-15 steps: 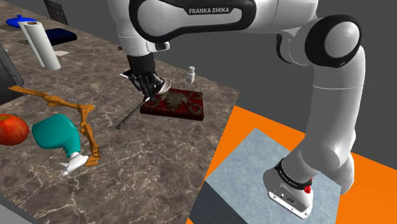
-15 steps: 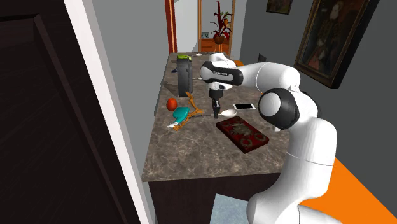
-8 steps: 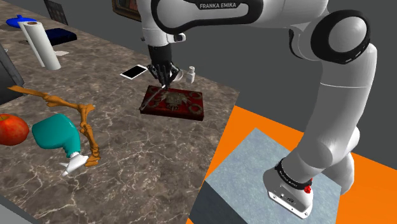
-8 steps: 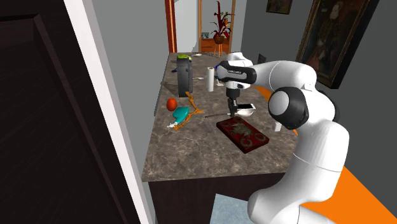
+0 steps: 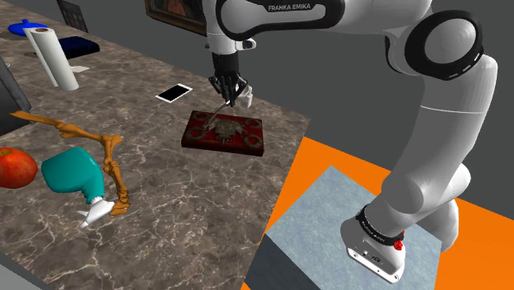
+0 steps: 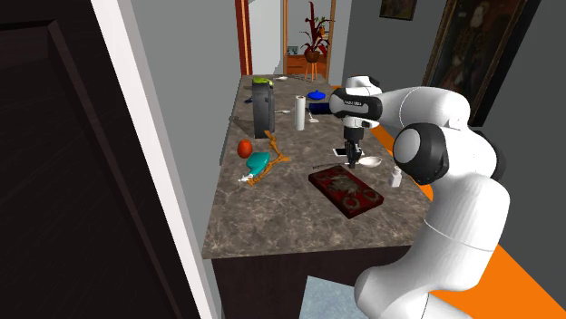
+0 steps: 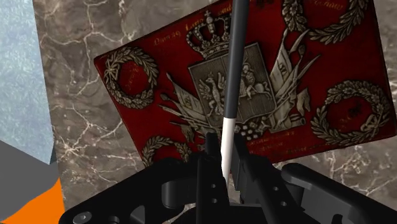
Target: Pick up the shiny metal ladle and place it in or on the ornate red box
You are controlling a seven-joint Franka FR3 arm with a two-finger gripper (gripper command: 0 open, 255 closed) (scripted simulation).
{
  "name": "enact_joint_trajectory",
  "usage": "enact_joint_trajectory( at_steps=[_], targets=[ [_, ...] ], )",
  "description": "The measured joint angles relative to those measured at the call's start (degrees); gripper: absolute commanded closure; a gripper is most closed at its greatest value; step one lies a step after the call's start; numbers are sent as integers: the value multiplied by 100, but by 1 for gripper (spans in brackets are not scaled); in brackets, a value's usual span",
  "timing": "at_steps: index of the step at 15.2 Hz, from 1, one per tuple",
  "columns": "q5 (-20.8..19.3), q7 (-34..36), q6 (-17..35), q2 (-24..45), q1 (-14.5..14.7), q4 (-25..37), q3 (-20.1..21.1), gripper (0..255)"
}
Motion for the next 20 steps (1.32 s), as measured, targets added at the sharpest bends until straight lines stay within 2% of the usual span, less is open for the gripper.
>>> enact_joint_trajectory(
  at_steps=[13, 20],
  targets=[
    [-196, 142, 885, 222, -48, -745, -113, 255],
    [-224, 155, 942, 258, -39, -773, -129, 255]
  ],
)
